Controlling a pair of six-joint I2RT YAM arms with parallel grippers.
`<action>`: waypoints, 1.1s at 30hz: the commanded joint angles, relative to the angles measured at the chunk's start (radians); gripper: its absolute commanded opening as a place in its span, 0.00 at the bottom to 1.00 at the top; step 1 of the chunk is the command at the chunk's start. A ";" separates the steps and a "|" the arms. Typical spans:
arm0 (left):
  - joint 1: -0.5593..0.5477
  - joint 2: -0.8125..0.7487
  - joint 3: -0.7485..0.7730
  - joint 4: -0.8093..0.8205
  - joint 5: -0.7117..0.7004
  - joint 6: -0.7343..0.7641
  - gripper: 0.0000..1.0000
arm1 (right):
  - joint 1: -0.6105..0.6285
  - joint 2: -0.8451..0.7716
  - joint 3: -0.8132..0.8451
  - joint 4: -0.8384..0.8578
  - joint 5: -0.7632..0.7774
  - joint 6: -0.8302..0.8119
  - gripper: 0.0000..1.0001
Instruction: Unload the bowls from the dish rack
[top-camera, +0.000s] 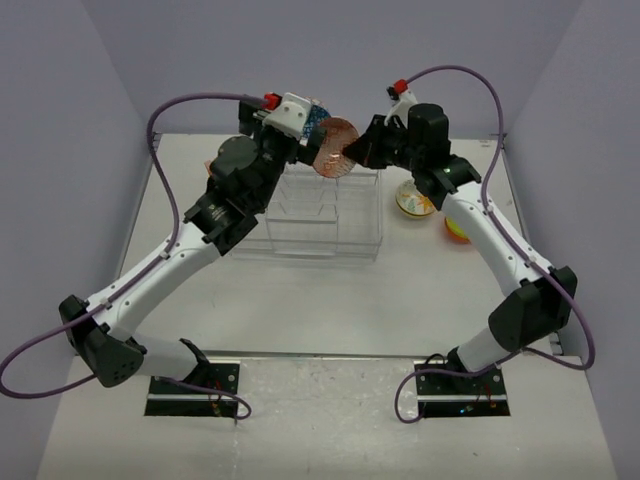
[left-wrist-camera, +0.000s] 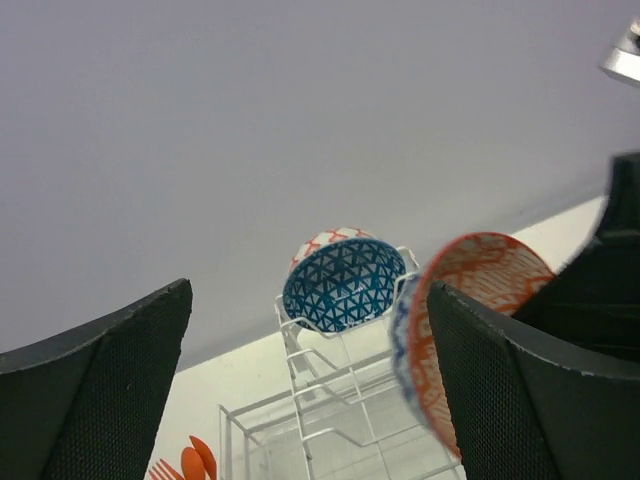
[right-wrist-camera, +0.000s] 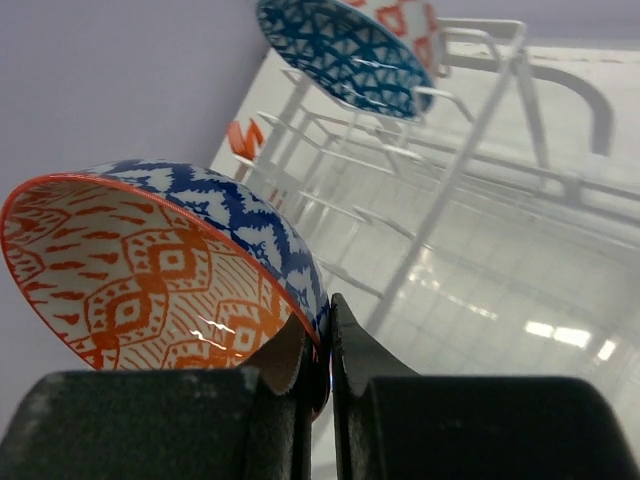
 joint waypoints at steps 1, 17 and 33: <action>-0.004 -0.104 0.136 -0.117 -0.155 -0.147 1.00 | -0.053 -0.172 0.058 -0.250 0.119 -0.055 0.00; -0.003 -0.263 0.159 -0.613 -0.254 -0.565 1.00 | -0.346 -0.376 -0.462 -0.674 0.371 -0.146 0.00; 0.107 -0.168 0.232 -0.678 -0.103 -0.518 1.00 | -0.467 -0.073 -0.575 -0.510 0.340 -0.141 0.03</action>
